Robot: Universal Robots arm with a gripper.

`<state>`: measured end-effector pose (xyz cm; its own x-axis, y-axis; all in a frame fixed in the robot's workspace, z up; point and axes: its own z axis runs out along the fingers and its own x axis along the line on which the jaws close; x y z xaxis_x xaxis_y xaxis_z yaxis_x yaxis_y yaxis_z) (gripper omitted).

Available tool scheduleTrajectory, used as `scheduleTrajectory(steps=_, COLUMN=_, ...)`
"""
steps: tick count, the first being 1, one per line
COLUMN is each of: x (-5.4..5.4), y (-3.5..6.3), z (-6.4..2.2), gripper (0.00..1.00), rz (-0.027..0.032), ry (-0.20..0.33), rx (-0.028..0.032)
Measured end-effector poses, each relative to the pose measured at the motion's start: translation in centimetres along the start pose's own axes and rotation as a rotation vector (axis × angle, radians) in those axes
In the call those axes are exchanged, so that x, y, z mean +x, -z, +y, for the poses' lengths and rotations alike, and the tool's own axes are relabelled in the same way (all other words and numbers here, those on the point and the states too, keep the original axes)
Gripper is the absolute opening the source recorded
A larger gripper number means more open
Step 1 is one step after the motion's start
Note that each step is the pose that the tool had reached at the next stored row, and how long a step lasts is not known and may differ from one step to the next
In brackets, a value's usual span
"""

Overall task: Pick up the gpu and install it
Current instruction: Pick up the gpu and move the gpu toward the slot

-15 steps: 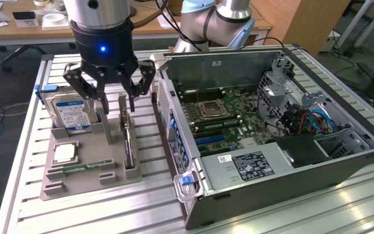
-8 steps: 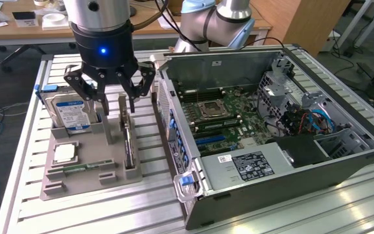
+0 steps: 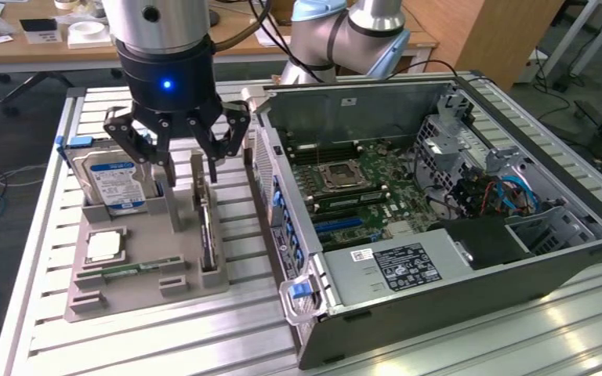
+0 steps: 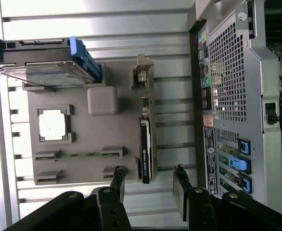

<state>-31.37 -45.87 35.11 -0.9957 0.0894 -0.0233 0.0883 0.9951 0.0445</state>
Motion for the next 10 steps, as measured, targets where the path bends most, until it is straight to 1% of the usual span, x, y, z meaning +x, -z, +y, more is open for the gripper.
scheduleTrajectory(steps=1, x=0.0, y=-0.03, z=0.0, gripper=0.53, rz=0.0, ry=0.0, rx=0.0)
scheduleTrajectory(steps=5, x=0.02, y=-0.74, z=-0.03, gripper=0.53, rz=0.0, ry=0.0, rx=0.0)
scheduleTrajectory(steps=10, x=0.03, y=-0.87, z=-0.04, gripper=0.53, rz=0.0002, ry=0.0, rx=0.0002)
